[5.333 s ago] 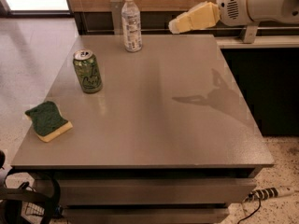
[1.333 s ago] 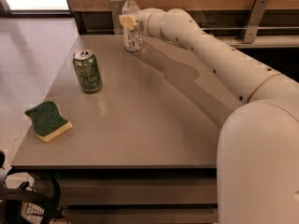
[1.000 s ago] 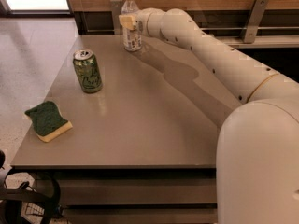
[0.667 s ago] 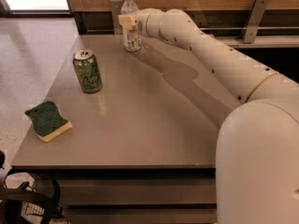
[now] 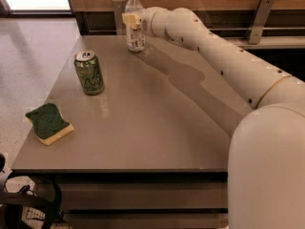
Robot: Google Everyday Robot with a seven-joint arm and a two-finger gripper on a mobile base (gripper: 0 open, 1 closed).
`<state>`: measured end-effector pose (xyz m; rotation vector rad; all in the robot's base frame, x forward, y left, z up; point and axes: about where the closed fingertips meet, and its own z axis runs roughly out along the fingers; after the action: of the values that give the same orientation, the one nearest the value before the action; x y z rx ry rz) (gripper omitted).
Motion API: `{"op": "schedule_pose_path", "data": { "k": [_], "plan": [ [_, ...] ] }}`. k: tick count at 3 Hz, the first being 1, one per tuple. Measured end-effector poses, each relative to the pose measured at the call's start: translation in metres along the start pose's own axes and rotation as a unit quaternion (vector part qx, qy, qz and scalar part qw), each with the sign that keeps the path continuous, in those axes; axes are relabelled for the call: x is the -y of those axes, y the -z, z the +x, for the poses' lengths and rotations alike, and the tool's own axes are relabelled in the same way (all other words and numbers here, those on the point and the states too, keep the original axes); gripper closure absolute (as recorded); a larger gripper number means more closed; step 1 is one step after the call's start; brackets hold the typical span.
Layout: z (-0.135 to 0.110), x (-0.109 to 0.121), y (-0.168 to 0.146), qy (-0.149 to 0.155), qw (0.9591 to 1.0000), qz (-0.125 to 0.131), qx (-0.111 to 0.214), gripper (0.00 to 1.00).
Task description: Move blue plastic bottle near sponge
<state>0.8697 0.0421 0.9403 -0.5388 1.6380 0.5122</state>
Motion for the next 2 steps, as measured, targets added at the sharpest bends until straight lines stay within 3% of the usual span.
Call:
{"op": "schedule_pose_path", "data": {
  "k": [2],
  "plan": [
    [-0.035,0.017,0.063,0.013,0.9991,0.038,0.015,1.00]
  ]
}}
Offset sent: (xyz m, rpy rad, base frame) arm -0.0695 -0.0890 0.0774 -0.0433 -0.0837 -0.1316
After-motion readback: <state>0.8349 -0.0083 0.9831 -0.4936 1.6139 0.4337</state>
